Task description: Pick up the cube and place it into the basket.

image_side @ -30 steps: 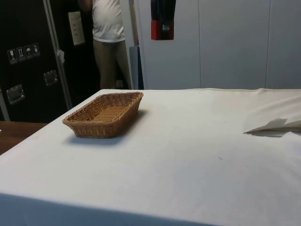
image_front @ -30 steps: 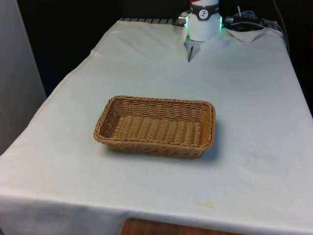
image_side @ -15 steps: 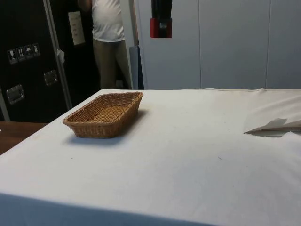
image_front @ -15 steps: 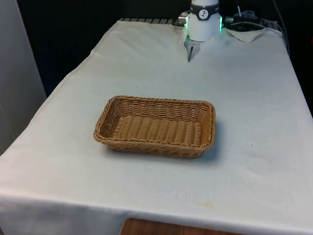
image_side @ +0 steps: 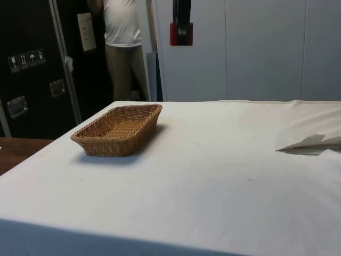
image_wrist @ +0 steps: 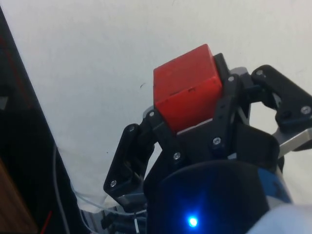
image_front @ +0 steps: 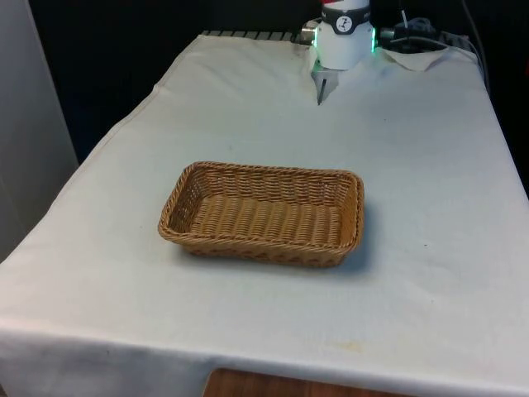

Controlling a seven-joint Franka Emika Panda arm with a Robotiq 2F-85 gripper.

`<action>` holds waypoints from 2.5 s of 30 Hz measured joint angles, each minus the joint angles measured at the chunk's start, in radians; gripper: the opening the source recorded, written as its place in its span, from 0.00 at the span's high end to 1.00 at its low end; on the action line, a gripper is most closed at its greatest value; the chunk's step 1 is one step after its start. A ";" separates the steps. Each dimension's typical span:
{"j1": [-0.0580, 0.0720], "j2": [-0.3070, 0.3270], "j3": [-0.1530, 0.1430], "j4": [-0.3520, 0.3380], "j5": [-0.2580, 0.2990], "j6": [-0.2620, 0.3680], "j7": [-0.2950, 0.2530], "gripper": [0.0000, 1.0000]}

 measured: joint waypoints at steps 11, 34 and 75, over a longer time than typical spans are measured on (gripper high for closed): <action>0.007 0.070 0.015 0.032 0.023 0.014 0.032 1.00; 0.007 0.143 0.020 0.038 0.051 0.006 0.122 1.00; 0.000 0.299 0.010 0.163 -0.017 0.032 0.322 1.00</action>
